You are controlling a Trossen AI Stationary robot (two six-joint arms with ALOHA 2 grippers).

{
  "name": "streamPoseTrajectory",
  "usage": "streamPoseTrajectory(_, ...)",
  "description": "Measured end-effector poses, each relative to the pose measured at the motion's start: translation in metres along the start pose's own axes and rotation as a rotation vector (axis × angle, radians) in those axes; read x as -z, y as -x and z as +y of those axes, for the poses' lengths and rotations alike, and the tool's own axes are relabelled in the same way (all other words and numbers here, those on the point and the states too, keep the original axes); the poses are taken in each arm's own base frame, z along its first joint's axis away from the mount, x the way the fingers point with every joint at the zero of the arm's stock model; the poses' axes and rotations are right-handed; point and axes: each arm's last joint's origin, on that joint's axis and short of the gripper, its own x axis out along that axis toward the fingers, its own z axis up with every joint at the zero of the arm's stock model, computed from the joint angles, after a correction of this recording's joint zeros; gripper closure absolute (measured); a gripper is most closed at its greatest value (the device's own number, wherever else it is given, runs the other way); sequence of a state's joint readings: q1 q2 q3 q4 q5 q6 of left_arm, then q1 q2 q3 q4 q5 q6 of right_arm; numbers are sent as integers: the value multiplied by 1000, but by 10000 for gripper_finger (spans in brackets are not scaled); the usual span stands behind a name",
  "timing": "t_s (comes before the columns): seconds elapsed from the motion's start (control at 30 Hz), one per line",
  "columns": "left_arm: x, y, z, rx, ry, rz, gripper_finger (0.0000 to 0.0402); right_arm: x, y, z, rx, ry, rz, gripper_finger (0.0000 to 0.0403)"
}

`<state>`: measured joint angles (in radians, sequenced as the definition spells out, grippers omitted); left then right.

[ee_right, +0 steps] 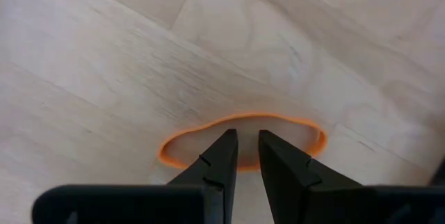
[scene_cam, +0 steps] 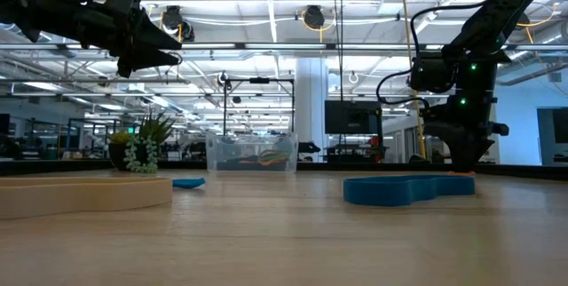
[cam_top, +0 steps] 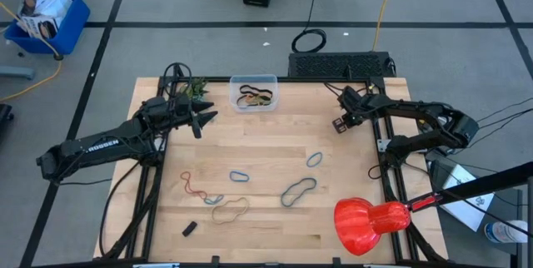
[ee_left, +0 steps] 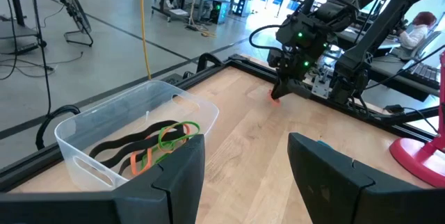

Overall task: Pick and place rubber bands into bin
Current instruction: Put the orange rubber band into the transparent bin

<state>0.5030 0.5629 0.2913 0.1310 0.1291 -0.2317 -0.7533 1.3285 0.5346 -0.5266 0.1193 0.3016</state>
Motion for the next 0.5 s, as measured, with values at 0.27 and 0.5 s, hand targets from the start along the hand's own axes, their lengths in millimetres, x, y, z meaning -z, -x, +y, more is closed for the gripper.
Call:
streamPoseTrajectory(0.27, 0, 0, 0, 0, 0, -1, 188, 0, 0, 0, 18, 0, -9, 331)
streamPoseTrajectory(0.5, 0, 0, 0, 0, 0, 0, 188, 0, 0, -1, 35, 0, -13, 285)
